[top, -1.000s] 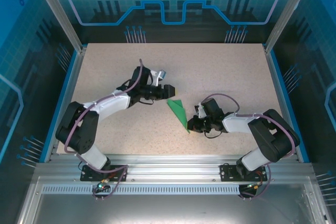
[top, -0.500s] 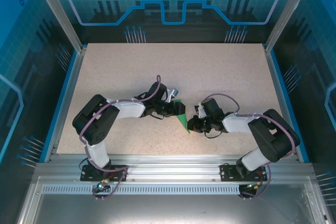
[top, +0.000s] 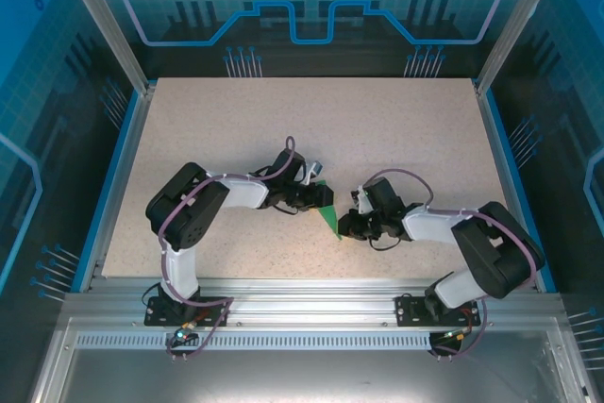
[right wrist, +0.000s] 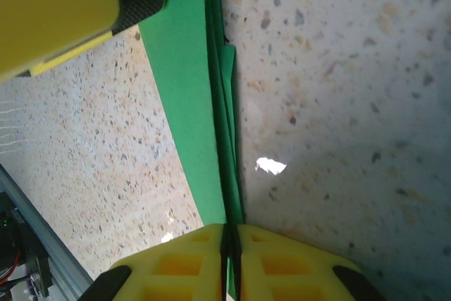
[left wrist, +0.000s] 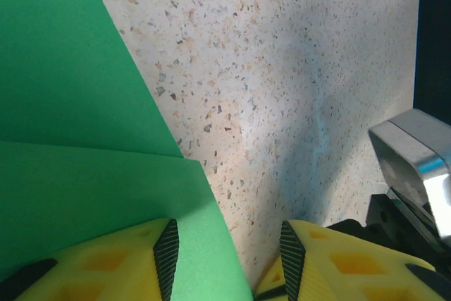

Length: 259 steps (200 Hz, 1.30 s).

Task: Fold a paper plane with a square sheet of paper (pick it up from the middle)
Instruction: Fold the wing for the fifth time at the center of the table.

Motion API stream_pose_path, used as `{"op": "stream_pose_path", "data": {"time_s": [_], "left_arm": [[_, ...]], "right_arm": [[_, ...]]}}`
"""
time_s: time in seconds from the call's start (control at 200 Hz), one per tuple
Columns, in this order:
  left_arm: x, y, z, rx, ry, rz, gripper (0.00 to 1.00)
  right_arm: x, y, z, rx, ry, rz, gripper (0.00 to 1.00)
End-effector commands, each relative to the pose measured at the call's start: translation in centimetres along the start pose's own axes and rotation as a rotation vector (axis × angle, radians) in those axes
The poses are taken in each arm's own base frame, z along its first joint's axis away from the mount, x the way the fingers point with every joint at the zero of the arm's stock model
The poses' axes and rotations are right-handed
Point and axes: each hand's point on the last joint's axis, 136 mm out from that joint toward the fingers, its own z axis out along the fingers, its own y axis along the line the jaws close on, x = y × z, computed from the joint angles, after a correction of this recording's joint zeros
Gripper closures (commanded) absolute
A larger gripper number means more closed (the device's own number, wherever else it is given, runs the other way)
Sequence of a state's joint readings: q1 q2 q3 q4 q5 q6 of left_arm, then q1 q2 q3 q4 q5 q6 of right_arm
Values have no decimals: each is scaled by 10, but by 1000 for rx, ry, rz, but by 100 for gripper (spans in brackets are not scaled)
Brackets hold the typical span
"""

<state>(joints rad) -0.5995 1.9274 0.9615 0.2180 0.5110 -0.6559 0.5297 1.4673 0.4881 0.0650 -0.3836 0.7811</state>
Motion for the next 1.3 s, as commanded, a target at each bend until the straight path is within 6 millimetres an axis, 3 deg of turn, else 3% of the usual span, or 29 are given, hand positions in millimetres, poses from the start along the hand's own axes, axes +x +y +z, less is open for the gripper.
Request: {"op": "stream_pose_path", "data": {"time_s": [0.0, 0.185, 0.405, 0.555, 0.75, 1.095, 1.29], "left_arm": [[7, 19, 7, -55, 13, -32, 54], [7, 16, 7, -44, 16, -32, 54], [5, 13, 7, -42, 18, -33, 54], [6, 14, 7, -43, 24, -37, 53], [7, 15, 6, -51, 28, -31, 54], [7, 23, 6, -81, 27, -46, 55], [6, 20, 6, -64, 29, -48, 55]], "right_arm": [[6, 5, -11, 0, -1, -20, 87], [-1, 31, -20, -86, -23, -73, 85], [-5, 45, -3, -112, 13, -82, 85], [-2, 24, 12, -45, 34, -51, 86], [30, -14, 17, 18, 111, 19, 86], [64, -27, -7, 39, 166, 9, 84], [70, -36, -12, 43, 158, 29, 84]]}}
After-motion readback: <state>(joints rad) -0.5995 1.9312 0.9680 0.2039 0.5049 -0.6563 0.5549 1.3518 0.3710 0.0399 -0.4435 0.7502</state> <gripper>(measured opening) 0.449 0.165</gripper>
